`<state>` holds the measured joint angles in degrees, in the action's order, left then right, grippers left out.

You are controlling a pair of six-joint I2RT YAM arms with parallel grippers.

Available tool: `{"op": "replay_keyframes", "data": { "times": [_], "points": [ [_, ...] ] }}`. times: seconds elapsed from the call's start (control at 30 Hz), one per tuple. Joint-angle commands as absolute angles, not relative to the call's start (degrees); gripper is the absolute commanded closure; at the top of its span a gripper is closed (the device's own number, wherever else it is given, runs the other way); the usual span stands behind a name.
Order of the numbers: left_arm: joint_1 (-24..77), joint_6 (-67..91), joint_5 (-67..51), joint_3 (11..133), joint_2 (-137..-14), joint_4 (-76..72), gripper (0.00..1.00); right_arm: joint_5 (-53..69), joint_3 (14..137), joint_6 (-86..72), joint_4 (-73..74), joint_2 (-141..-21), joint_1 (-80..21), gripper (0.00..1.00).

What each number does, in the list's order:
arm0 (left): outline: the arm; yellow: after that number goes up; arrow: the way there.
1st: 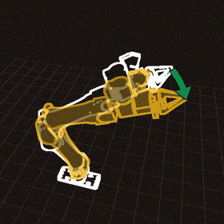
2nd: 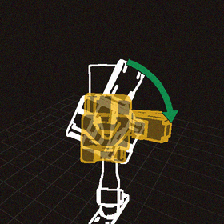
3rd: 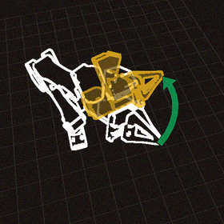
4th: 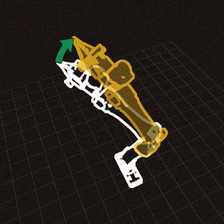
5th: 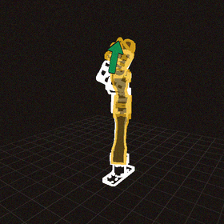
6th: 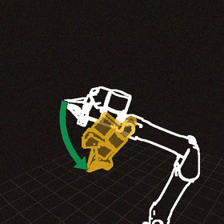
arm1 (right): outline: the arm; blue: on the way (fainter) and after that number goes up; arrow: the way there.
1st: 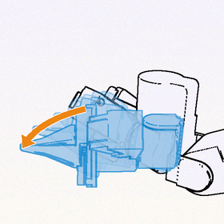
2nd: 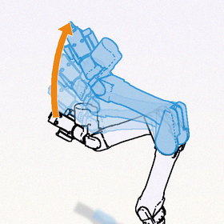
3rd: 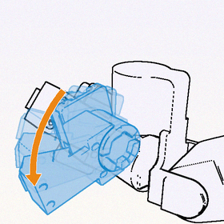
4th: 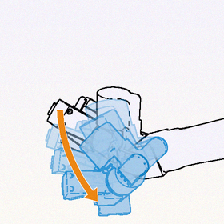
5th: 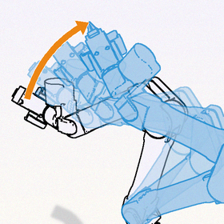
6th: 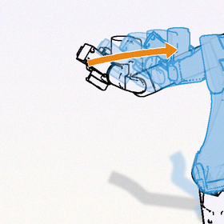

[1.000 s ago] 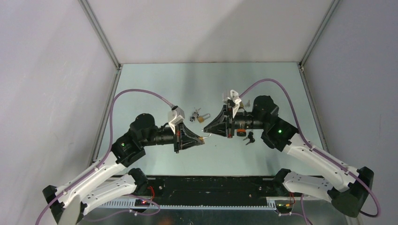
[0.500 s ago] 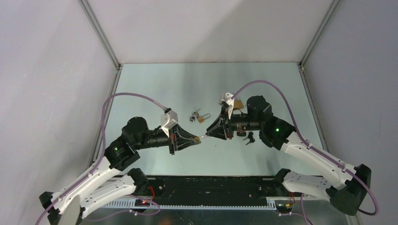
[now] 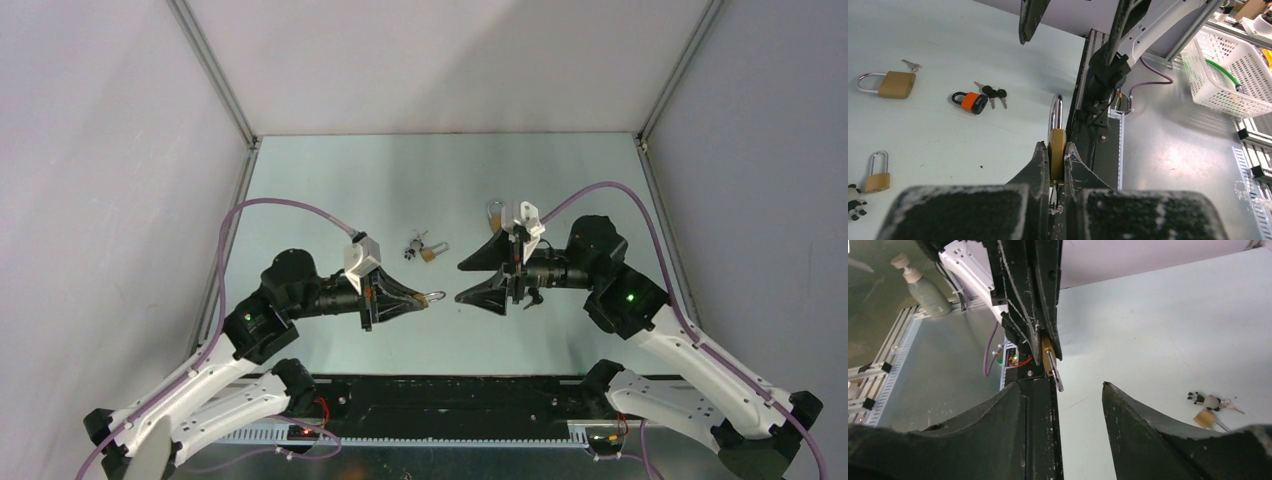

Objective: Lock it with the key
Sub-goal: Lock the lock.

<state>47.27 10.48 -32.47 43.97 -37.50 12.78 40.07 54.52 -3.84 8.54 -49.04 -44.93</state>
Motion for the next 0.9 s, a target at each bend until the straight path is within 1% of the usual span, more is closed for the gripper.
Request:
{"op": "replay_keyframes", "data": {
  "times": [0.0,0.13,0.2,0.27,0.3,0.33,0.37,0.4,0.43,0.47,0.5,0.53,0.57,0.7,0.87],
  "points": [
    [47.18,9.48,-35.06,47.18,-37.79,10.78,1.0,45.36,53.88,-0.77,7.89,-49.78,-46.18,0.34],
    [47.2,9.56,-35.93,47.32,-37.98,10.74,1.0,45.21,53.88,-0.2,5.88,-52.24,-47.69,0.34],
    [47.12,9.64,-36.13,47.37,-37.93,10.79,1.0,46.14,53.88,-0.57,4.35,-53.36,-47.98,0.36],
    [47.17,9.74,-36.32,47.31,-37.86,10.74,1.0,46.85,53.93,-1.61,1.99,-54.41,-48.06,0.4],
    [47.19,9.82,-36.35,47.36,-37.83,10.79,1.0,47.2,53.96,-1.95,1.52,-55.02,-48.07,0.46],
    [47.19,9.83,-36.27,47.36,-37.8,10.8,1.0,47.79,53.96,-2.49,0.84,-55.28,-48.07,0.5],
    [47.2,9.8,-36.28,47.33,-37.8,10.76,1.0,48.02,53.96,-2.69,0.73,-55.7,-48.08,0.6],
    [47.15,9.78,-35.97,47.26,-37.79,10.74,1.0,48.19,53.96,-3.13,0.6,-55.93,-48.19,0.65],
    [47.12,9.76,-35.74,47.35,-37.75,10.75,1.0,48.22,53.96,-3.35,0.56,-56.08,-48.28,0.75],
    [47.18,9.78,-35.13,47.36,-37.72,10.75,1.0,48.29,53.92,-3.39,0.65,-56.12,-48.31,0.8],
    [47.14,9.72,-34.92,47.37,-37.69,10.74,1.0,48.36,53.95,-3.53,0.67,-56.15,-48.44,0.88],
    [47.18,9.64,-34.55,47.37,-37.65,10.75,1.0,48.45,53.92,-3.65,0.83,-56.16,-48.48,0.93],
    [47.19,9.65,-34.32,47.44,-37.63,10.74,1.0,48.44,53.95,-4.01,0.94,-56.16,-48.57,0.99],
    [47.13,9.5,-33.34,47.69,-37.66,10.73,1.0,47.48,53.96,-6.08,0.78,-56.37,-48.98,1.0],
    [47.18,9.84,-34.79,48.32,-38.59,10.6,1.0,42.69,53.84,-7.3,-1.03,-57.59,-50.9,1.0]
  ]
}}
